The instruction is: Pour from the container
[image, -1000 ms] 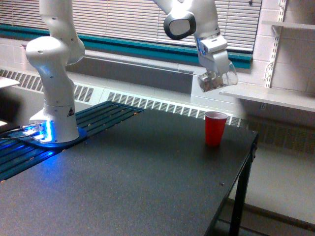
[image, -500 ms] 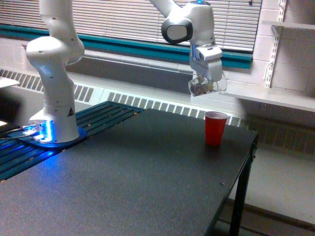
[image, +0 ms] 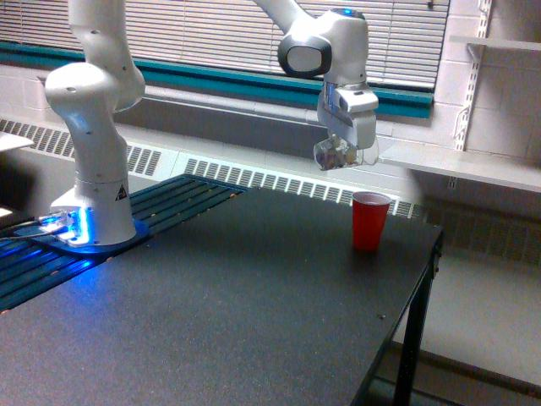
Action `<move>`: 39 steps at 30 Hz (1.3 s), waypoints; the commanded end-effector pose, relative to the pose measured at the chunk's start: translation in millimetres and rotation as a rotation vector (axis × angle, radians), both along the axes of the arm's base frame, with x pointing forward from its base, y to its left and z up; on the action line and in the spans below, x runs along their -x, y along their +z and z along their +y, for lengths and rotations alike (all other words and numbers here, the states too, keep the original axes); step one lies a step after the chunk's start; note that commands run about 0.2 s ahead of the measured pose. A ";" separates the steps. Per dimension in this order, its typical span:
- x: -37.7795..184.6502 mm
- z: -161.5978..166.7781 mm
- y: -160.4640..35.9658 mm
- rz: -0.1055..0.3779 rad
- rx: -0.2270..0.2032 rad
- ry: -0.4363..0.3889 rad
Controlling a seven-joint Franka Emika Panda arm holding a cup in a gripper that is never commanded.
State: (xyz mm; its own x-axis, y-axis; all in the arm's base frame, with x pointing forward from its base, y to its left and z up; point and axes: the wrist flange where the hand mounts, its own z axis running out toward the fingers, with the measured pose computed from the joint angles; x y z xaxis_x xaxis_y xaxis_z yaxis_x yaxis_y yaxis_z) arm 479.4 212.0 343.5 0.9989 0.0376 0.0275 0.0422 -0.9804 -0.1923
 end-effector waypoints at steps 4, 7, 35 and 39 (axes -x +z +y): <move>-5.2 3.7 -5.0 0.052 0.020 0.047; -8.7 5.6 -9.0 0.069 0.024 0.052; -39.3 12.9 -23.3 0.246 0.089 0.147; -40.6 16.1 -23.9 0.271 0.097 0.159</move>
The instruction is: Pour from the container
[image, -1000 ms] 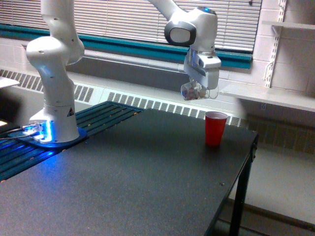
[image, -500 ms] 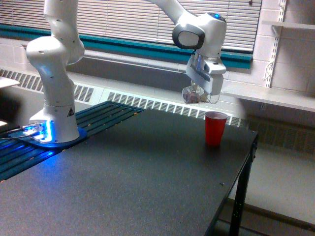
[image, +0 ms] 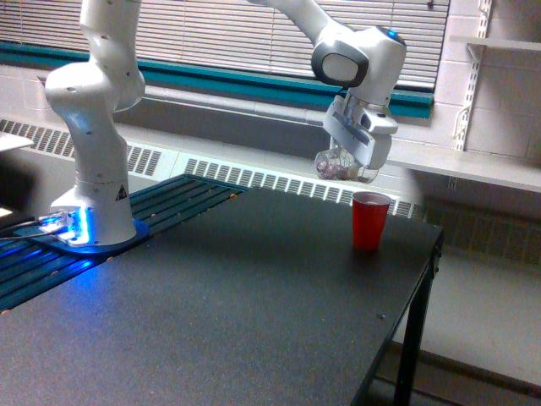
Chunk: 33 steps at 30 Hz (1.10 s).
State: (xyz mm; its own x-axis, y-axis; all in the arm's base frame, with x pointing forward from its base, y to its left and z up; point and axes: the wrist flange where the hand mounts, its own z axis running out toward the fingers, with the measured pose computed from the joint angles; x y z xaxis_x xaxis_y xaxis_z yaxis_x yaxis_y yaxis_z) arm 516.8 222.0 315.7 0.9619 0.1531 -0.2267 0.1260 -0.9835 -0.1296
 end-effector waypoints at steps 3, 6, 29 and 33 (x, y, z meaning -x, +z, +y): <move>-3.0 8.4 3.4 0.044 0.017 0.042; -2.6 10.4 2.8 0.064 0.025 0.054; -5.7 11.6 7.8 0.146 0.081 0.060; -5.1 10.6 9.1 0.162 0.095 0.062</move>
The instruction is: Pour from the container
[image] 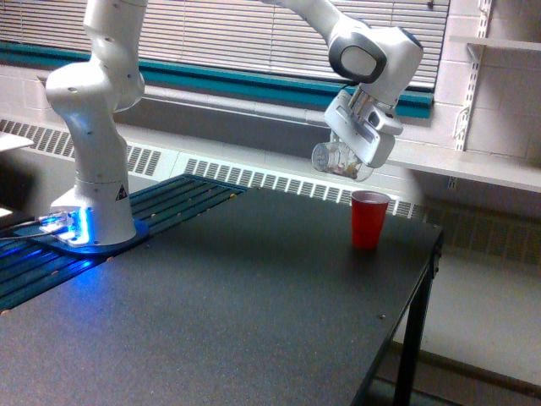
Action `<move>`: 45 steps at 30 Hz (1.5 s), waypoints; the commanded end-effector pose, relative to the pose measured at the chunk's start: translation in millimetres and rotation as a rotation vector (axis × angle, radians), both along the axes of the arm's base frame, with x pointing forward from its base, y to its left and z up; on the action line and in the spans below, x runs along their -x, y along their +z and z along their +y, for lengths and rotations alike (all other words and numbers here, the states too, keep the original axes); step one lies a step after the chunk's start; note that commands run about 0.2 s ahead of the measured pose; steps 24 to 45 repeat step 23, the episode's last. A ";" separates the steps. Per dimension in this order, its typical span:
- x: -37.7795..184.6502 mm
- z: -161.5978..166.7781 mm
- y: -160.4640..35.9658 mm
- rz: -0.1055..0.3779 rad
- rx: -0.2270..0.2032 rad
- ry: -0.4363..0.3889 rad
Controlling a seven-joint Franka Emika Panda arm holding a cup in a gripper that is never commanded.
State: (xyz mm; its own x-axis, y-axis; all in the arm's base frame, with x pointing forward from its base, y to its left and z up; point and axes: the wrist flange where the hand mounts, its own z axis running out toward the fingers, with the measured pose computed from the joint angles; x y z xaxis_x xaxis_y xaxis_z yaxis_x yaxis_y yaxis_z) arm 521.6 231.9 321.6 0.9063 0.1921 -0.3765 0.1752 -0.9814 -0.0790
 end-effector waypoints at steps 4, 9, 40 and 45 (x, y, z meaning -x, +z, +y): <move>-0.7 0.1 4.8 0.026 0.030 -0.002; -1.3 -0.1 6.3 0.034 0.040 0.003; -3.8 6.6 9.2 0.021 -0.005 -0.019; -3.8 6.6 9.2 0.021 -0.005 -0.019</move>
